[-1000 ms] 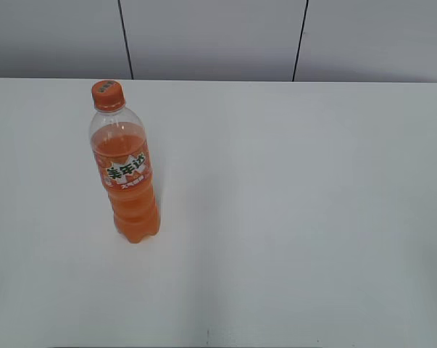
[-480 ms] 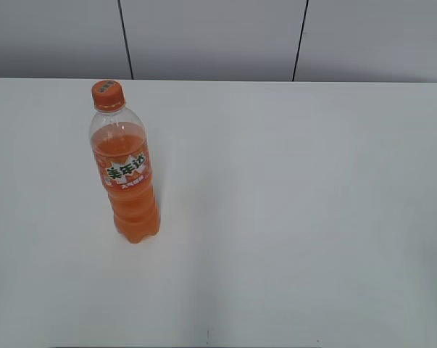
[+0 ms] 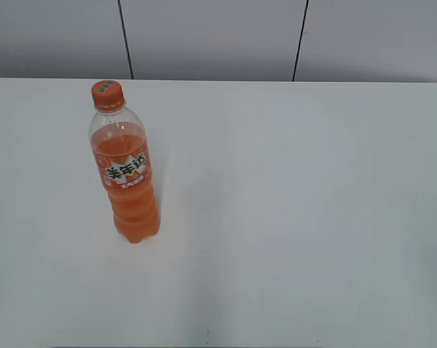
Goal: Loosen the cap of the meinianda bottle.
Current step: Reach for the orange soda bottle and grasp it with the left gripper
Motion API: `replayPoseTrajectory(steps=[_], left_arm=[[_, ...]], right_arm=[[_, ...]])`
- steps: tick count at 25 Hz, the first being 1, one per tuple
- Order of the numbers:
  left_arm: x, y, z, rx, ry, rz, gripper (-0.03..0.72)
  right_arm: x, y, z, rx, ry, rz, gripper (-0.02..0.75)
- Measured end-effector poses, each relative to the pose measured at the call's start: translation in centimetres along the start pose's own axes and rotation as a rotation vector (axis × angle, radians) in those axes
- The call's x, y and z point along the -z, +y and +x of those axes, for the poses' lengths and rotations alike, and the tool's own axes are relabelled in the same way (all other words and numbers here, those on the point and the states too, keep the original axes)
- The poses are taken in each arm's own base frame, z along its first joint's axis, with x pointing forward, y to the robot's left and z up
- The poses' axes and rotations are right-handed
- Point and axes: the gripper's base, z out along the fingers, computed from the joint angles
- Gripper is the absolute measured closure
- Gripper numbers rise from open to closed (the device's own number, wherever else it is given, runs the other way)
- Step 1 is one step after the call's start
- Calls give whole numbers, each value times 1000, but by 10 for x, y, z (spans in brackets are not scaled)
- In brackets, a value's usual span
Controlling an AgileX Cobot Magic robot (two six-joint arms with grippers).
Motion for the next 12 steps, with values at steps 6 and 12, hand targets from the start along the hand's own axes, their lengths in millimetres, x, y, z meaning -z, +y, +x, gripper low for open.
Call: replayPoseTrajectory(steps=[6, 12], left_arm=[[0, 0, 0, 0, 0, 0, 449], [0, 0, 0, 0, 0, 0, 431]], right_arm=[[0, 0, 0, 0, 0, 0, 152], [0, 0, 0, 0, 0, 0, 152]])
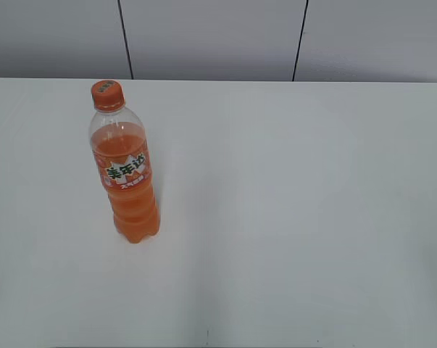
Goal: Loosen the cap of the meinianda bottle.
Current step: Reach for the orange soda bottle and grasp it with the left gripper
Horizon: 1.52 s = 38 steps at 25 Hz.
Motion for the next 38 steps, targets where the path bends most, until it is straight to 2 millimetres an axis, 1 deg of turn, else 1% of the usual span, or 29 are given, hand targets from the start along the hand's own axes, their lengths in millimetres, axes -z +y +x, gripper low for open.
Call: replayPoseTrajectory(steps=[2, 5, 7, 8, 12, 20, 25, 29, 31, 35, 38], left_arm=[[0, 0, 0, 0, 0, 0, 378], [0, 0, 0, 0, 0, 0, 244], [0, 0, 0, 0, 0, 0, 195], [0, 0, 0, 0, 0, -1, 185], [0, 0, 0, -1, 0, -2, 171], [0, 1, -1, -4, -9, -6, 170], [1, 4, -6, -24, -56, -39, 170], [3, 3, -17, -29, -179, -38, 170], [0, 3, -22, -33, -254, -34, 174], [-16, 0, -23, -48, -399, -24, 179], [-31, -2, -20, -58, -492, -13, 179]], right_arm=[[0, 0, 0, 0, 0, 0, 152], [0, 0, 0, 0, 0, 0, 152], [0, 0, 0, 0, 0, 0, 152], [0, 0, 0, 0, 0, 0, 152], [0, 0, 0, 1, 0, 1, 152], [0, 0, 0, 1, 0, 1, 152], [0, 0, 0, 1, 0, 1, 152], [0, 0, 0, 1, 0, 1, 152], [0, 0, 0, 1, 0, 1, 152], [0, 0, 0, 1, 0, 1, 152], [0, 0, 0, 1, 0, 1, 152]])
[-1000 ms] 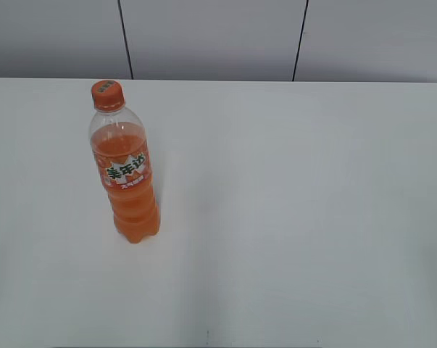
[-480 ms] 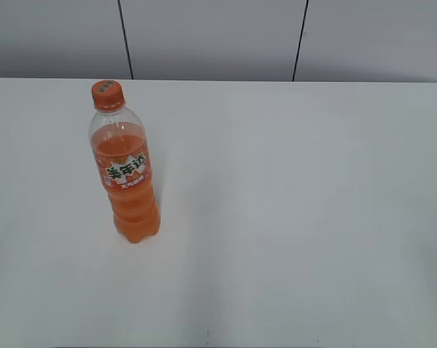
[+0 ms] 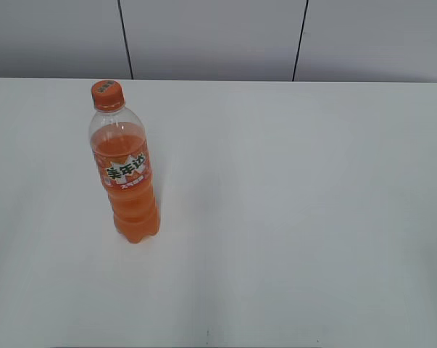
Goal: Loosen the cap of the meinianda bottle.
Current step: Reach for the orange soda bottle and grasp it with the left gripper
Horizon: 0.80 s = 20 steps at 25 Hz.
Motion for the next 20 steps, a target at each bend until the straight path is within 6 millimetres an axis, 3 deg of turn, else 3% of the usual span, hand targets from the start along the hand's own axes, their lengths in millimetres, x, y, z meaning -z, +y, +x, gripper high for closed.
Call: replayPoseTrajectory(steps=[6, 20], left_arm=[[-12, -3, 13, -4, -11, 11, 192], [-61, -8, 7, -21, -7, 48, 251]], right_arm=[[0, 0, 0, 0, 0, 0, 152], [0, 0, 0, 0, 0, 0, 152]])
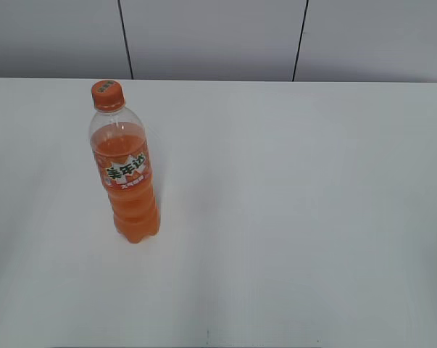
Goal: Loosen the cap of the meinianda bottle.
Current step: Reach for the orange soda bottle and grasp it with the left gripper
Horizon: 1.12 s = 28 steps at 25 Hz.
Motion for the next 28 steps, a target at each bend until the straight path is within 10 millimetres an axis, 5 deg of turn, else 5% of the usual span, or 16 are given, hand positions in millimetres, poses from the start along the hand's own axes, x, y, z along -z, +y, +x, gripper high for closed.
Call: replayPoseTrajectory(steps=[10, 28], left_arm=[[-44, -4, 13, 6, 58, 35, 257], [-94, -16, 51, -78, 155, 146, 267]], right_arm=[[0, 0, 0, 0, 0, 1, 152], [0, 0, 0, 0, 0, 1, 152]])
